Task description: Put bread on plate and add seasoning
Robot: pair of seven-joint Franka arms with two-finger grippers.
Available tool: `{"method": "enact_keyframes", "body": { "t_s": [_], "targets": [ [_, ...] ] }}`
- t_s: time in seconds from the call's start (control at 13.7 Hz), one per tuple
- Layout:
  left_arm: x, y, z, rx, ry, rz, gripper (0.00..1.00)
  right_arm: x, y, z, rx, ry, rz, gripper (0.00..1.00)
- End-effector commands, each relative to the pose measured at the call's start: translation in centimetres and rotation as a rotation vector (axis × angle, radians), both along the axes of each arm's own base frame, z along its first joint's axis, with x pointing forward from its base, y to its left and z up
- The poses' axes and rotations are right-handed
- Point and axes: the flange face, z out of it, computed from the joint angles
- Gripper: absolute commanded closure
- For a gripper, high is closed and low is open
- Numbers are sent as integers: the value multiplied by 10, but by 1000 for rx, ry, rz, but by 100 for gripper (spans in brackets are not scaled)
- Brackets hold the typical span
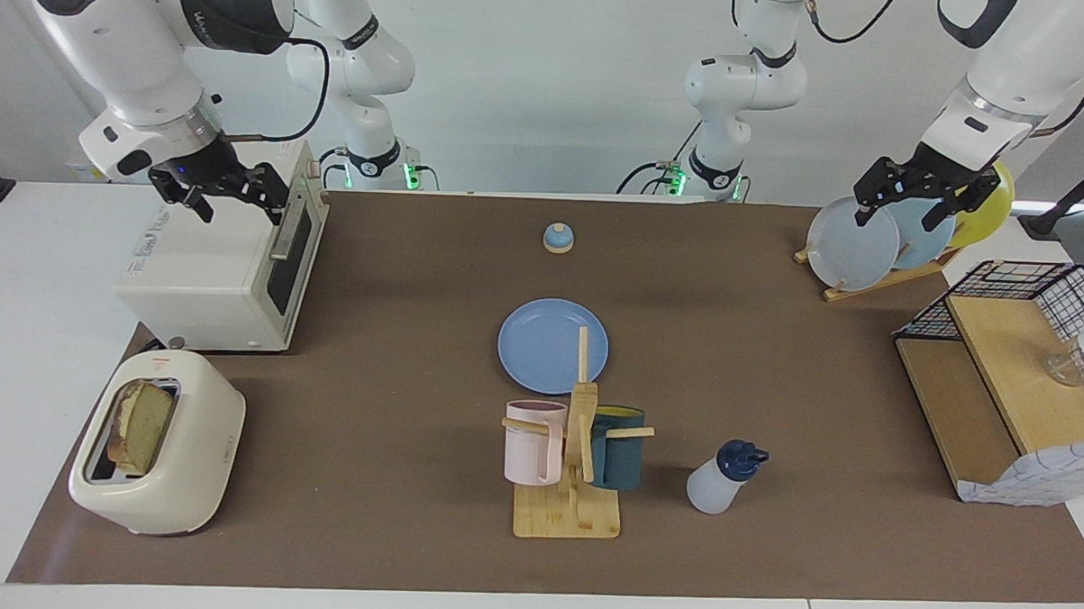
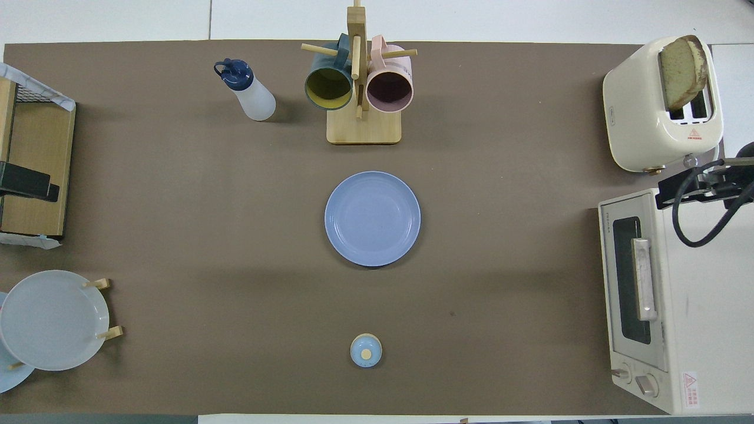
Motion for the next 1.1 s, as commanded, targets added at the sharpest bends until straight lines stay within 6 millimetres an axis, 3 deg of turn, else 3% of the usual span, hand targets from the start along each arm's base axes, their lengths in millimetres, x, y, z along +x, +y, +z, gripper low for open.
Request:
{"method": "enact_keyframes", "body": {
  "t_s": [0.0,0.22,0.29,0.44,0.59,0.73,0.88,1.02],
  "targets": [
    [-10,1,2,18,-19,1,0,-1,0,2,22,-13,-27,0],
    [-9,-7,3,18,-25,-15,0,2,0,4,19,-40,-31,0],
    [-9,-7,4,18,-30,-15,0,11,-1,3,15,-115,-30,0],
    [-11,-6,3,18,-16,-16,0,23,-27,-18,6,-230,-64,0],
    [-18,-6,2,19,17,-10,0,44,-38,-41,0,-287,-75,0],
    [-22,-29,-11,19,5,-53,0,89,-82,-59,-2,-350,-48,0],
    [-23,-45,-30,10,-107,-80,0,112,-124,-71,5,-381,41,0],
    [-34,-69,-59,-6,-243,-103,0,128,-138,-84,31,-444,25,0]
  ]
}}
